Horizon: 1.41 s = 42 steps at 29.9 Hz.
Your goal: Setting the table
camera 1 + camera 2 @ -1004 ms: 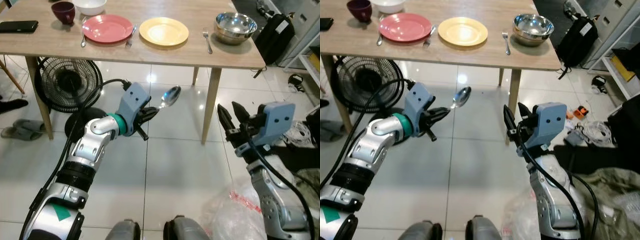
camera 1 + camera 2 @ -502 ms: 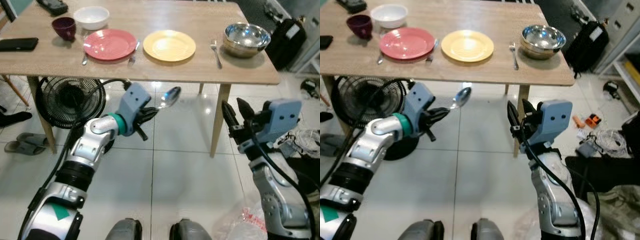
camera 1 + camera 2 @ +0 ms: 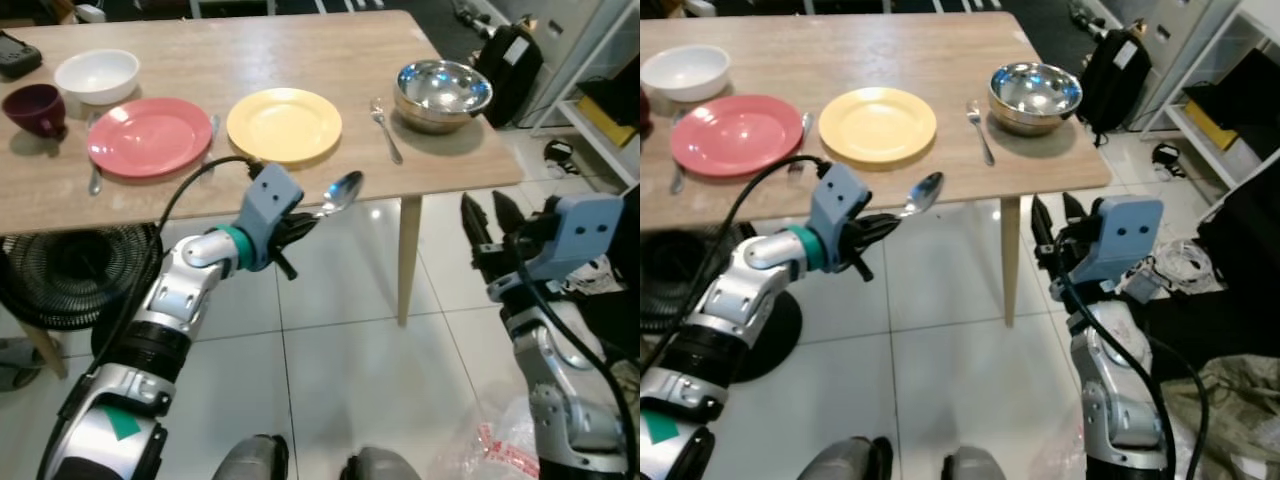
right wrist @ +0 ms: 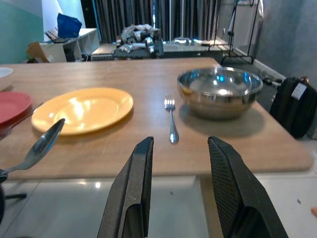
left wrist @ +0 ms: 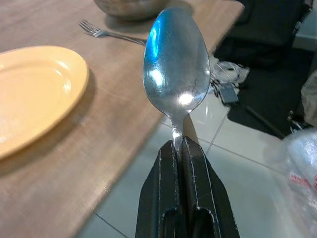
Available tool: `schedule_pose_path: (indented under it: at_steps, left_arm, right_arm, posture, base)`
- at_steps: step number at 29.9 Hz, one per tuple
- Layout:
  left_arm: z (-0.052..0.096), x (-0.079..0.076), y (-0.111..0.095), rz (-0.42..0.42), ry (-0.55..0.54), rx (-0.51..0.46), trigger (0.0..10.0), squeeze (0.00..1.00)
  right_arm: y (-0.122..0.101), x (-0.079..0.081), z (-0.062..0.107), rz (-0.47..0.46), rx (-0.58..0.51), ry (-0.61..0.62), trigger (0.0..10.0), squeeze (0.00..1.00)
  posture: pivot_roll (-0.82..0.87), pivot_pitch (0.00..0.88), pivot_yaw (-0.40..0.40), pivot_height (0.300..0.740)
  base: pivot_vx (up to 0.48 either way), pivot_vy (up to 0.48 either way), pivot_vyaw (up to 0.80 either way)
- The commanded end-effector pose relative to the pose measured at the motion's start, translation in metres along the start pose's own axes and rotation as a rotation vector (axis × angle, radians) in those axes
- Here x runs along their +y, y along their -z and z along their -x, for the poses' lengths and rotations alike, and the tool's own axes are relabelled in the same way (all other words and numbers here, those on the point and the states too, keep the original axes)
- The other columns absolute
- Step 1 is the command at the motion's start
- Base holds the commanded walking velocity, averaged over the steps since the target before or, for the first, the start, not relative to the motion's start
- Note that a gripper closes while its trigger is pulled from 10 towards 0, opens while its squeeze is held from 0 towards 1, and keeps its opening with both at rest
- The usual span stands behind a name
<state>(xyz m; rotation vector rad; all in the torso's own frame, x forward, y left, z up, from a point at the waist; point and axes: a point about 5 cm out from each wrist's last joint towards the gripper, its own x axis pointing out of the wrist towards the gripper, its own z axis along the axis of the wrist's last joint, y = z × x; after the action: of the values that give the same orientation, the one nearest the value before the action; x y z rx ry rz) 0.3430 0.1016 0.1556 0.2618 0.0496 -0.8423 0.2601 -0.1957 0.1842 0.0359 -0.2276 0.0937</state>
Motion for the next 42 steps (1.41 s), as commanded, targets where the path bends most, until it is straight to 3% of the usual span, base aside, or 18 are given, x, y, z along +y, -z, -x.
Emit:
schedule_pose_path:
  at_steps: [1,9,11,15,17,21,24,26,34,39,41,42]
  left_arm:
    - [-0.002,-0.004,0.002,0.006,0.016,0.003,10.0,0.0]
    - [-0.002,-0.004,0.0,0.01,0.014,-0.015,10.0,0.0]
    - [-0.002,-0.005,-0.001,0.006,0.016,-0.016,10.0,0.0]
    - [-0.002,-0.005,-0.001,0.004,0.015,-0.016,10.0,0.0]
    - [-0.002,-0.004,-0.001,0.002,0.012,-0.017,10.0,0.0]
    - [-0.002,-0.002,-0.006,0.0,0.002,-0.034,10.0,0.0]
    - [-0.002,0.001,-0.01,0.007,-0.012,-0.05,10.0,0.0]
    - [-0.002,0.003,-0.016,0.014,-0.023,-0.076,10.0,0.0]
    - [-0.001,0.006,-0.022,0.024,-0.037,-0.111,10.0,0.0]
    - [-0.002,0.004,-0.024,0.032,-0.029,-0.122,10.0,0.0]
    - [-0.004,0.001,-0.024,0.033,-0.016,-0.124,10.0,0.0]
    - [-0.004,0.001,-0.024,0.033,-0.016,-0.124,10.0,0.0]
  right_arm:
    - [0.0,-0.001,0.001,0.002,0.002,0.003,10.0,0.0]
    - [-0.012,0.009,-0.001,-0.056,-0.056,-0.067,10.0,0.0]
    - [-0.02,0.012,-0.003,-0.121,-0.104,-0.073,10.0,0.0]
    - [-0.023,0.011,-0.003,-0.141,-0.119,-0.068,10.0,0.0]
    - [-0.031,0.01,-0.005,-0.209,-0.161,-0.061,10.0,0.0]
    - [-0.038,0.01,-0.006,-0.262,-0.197,-0.069,10.0,0.0]
    - [-0.038,0.012,-0.006,-0.229,-0.188,-0.075,10.0,0.0]
    - [-0.03,0.013,-0.006,-0.155,-0.14,-0.077,10.0,0.0]
    - [-0.026,0.009,-0.006,-0.076,-0.122,-0.052,10.0,0.0]
    - [-0.037,0.0,-0.014,0.051,-0.152,-0.059,10.0,0.0]
    - [-0.041,-0.001,-0.025,0.157,-0.14,-0.127,10.0,0.0]
    - [-0.041,-0.001,-0.025,0.157,-0.14,-0.127,10.0,0.0]
  posture:
    - [-0.02,0.0,0.052,0.74]
    - [-0.02,0.0,0.051,0.74]
    - [-0.02,0.0,0.051,0.74]
    - [-0.02,0.0,0.051,0.74]
    - [-0.02,0.0,0.052,0.74]
    - [-0.02,0.0,0.051,0.74]
    - [-0.02,0.0,0.051,0.74]
    - [-0.01,0.001,0.049,0.74]
    - [-0.01,0.003,0.049,0.74]
    - [-0.01,0.004,0.052,0.74]
    - [-0.01,0.006,0.053,0.74]
    - [-0.01,0.006,0.053,0.74]
  base:
    - [0.382,0.0,0.0]
    - [0.279,0.0,0.0]
    - [0.127,0.0,0.0]
    - [0.255,0.0,0.0]
    - [0.262,0.0,0.0]
    - [0.265,0.0,0.0]
    - [0.24,0.0,0.0]
    - [0.0,0.0,0.0]
    - [0.0,0.0,0.0]
    - [0.0,0.0,0.0]
    - [0.0,0.0,0.0]
    - [0.0,0.0,0.0]
